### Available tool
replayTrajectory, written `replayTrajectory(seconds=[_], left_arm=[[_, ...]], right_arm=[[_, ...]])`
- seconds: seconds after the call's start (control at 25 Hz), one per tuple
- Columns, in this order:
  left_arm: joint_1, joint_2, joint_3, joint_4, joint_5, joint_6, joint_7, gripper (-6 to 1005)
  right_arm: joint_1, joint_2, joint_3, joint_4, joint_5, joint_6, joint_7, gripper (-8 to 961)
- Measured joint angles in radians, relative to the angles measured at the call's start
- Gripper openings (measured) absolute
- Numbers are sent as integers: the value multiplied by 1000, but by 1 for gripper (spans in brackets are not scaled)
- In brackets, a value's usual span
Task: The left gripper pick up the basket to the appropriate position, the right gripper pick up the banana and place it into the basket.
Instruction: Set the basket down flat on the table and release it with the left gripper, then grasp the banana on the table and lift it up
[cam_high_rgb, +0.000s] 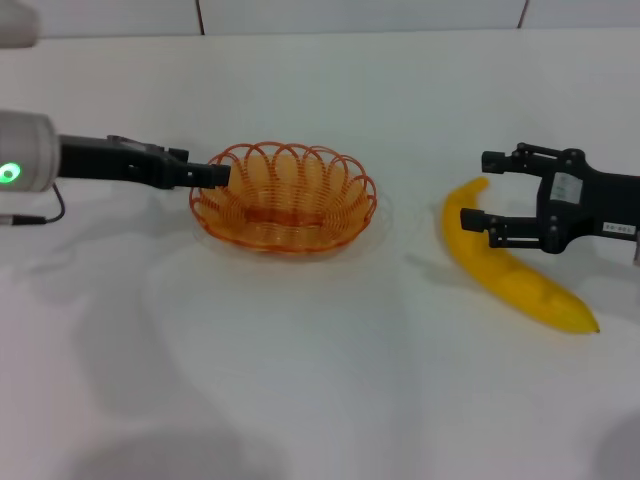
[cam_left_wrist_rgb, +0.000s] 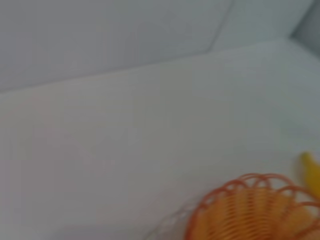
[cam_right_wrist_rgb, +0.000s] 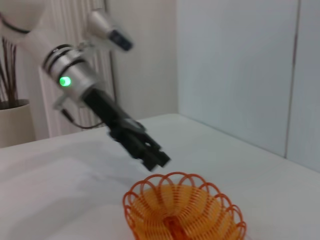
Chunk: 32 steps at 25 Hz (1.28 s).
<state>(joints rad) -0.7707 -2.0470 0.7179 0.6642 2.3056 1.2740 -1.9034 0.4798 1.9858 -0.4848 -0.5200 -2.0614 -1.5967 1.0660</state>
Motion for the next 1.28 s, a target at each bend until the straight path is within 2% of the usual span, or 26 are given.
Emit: replayTrajectory(seconds=[0.24,0.28,0.32,0.52,0.8,1.16,1.28], left_arm=[[171,3,0,14,-255,98,295,807],[240,0,0,-2,-318,128,449,806],[240,0,0,-2,-318,128,449,806],[355,3,-12,-112,-368,159,759,802],[403,4,-16,-245,-469,162,999,802],[410,3,-15,-275,-516,160,1053,802],[411,3,-15,-277,-530,157,1060,802]], right_arm=[[-11,-9,14,0,1,0,0,753],[-12,-9,16,0,1,0,0,752],[-12,-9,19,0,1,0,0,752],[-31,-9,23,0,6,0,-2,750],[-73,-11,23,0,10,0,-25,747],[-88,-10,1,-3,-45,39,-33,743],[-73,2,-4,-2,-87,95,-21,742]])
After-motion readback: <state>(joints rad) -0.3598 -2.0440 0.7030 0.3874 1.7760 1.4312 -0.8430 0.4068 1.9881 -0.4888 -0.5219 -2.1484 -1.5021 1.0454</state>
